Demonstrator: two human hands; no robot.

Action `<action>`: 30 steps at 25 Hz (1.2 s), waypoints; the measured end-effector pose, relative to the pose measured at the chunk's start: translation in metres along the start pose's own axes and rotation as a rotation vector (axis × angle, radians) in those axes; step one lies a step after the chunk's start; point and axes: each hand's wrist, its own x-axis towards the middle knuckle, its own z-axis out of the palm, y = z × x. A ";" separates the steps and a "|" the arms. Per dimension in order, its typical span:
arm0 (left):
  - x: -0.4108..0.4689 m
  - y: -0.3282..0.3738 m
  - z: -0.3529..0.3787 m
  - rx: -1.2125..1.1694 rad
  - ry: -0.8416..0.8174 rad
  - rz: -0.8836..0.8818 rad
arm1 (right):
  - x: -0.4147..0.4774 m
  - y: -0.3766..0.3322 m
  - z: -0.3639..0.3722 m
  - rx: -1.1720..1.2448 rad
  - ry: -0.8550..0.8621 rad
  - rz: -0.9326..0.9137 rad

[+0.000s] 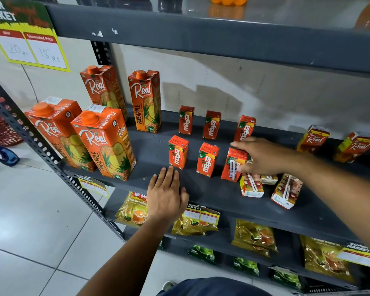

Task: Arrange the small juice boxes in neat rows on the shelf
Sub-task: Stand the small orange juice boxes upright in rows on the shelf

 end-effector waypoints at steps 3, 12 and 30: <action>0.000 0.000 0.000 0.001 0.001 -0.004 | 0.002 -0.003 -0.005 -0.020 0.006 0.011; 0.000 0.000 0.000 0.008 -0.011 -0.004 | 0.006 -0.012 -0.012 0.105 0.018 0.032; 0.000 -0.002 0.002 0.004 0.015 0.015 | -0.015 0.047 -0.036 0.176 0.180 -0.003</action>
